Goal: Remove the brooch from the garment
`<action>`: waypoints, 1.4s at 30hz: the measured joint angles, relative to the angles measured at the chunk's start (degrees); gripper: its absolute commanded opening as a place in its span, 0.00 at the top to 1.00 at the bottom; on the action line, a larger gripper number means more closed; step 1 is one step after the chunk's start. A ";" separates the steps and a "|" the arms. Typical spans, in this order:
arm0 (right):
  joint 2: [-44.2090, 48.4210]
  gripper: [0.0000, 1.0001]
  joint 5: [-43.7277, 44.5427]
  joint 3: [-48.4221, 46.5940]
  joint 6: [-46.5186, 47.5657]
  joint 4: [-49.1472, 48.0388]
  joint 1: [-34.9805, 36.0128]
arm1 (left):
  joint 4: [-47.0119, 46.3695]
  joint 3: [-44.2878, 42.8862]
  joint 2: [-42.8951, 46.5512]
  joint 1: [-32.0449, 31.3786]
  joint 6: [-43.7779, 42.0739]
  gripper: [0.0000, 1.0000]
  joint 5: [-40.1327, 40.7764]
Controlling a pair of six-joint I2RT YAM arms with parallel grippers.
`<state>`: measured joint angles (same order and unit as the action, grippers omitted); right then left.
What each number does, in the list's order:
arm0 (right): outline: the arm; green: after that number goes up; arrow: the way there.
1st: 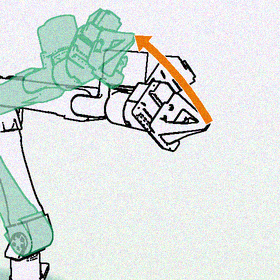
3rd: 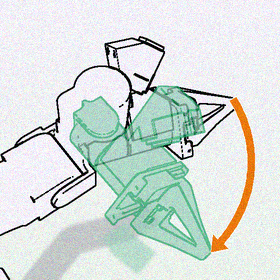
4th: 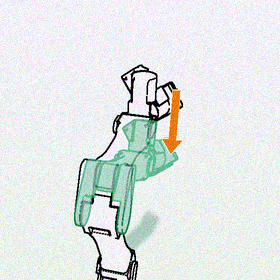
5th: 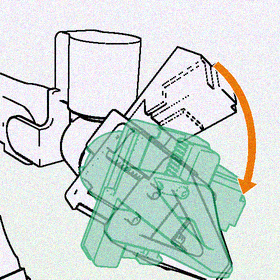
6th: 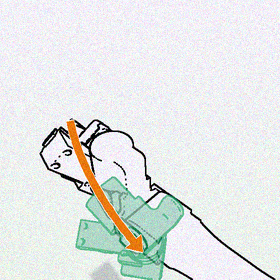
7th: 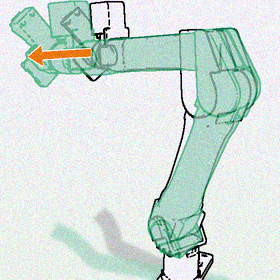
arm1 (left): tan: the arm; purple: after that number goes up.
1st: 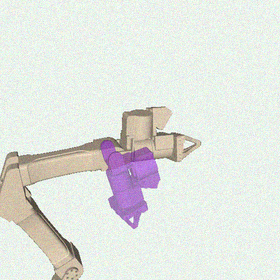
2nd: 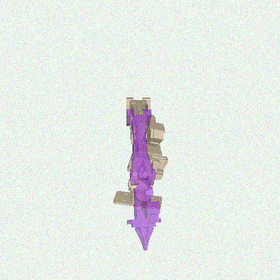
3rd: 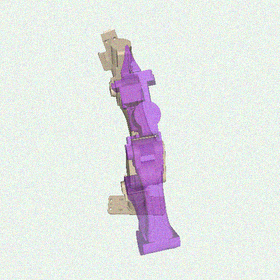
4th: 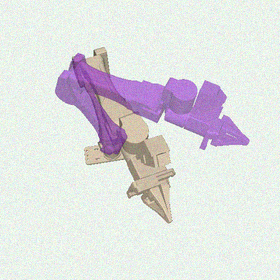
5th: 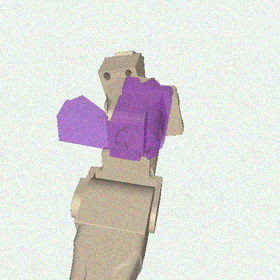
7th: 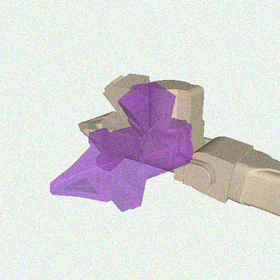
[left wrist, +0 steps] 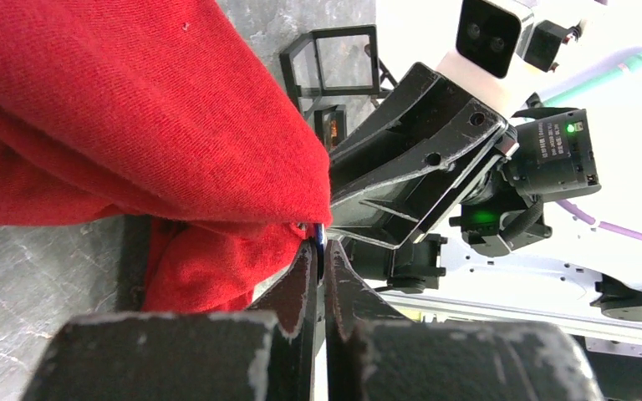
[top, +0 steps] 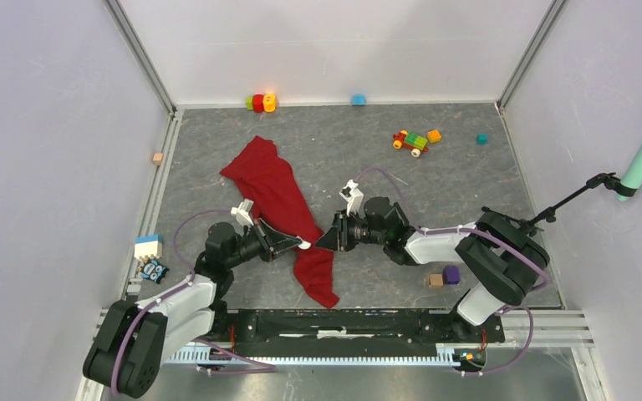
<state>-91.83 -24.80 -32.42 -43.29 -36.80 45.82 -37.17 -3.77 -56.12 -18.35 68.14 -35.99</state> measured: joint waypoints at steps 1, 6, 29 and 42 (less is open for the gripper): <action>0.00 0.77 -0.11 -0.02 0.24 0.52 0.09 | 1.22 -0.24 0.28 0.00 -0.55 0.98 0.11; 0.39 0.92 -0.13 -0.50 2.34 3.54 0.28 | 4.74 -0.92 0.37 0.00 -2.08 0.92 0.46; 3.74 1.00 -3.19 -0.79 -0.90 0.79 -1.05 | 7.89 1.70 9.29 0.00 -5.88 0.42 2.71; 2.71 1.00 -3.37 1.16 -11.89 -12.44 -1.73 | 16.22 3.08 35.95 -0.50 -7.80 0.63 7.87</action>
<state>-89.12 -28.16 -31.27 -55.18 -49.23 44.10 -20.95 -0.69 -20.16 -18.85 60.34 -28.12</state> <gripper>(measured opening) 0.043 0.275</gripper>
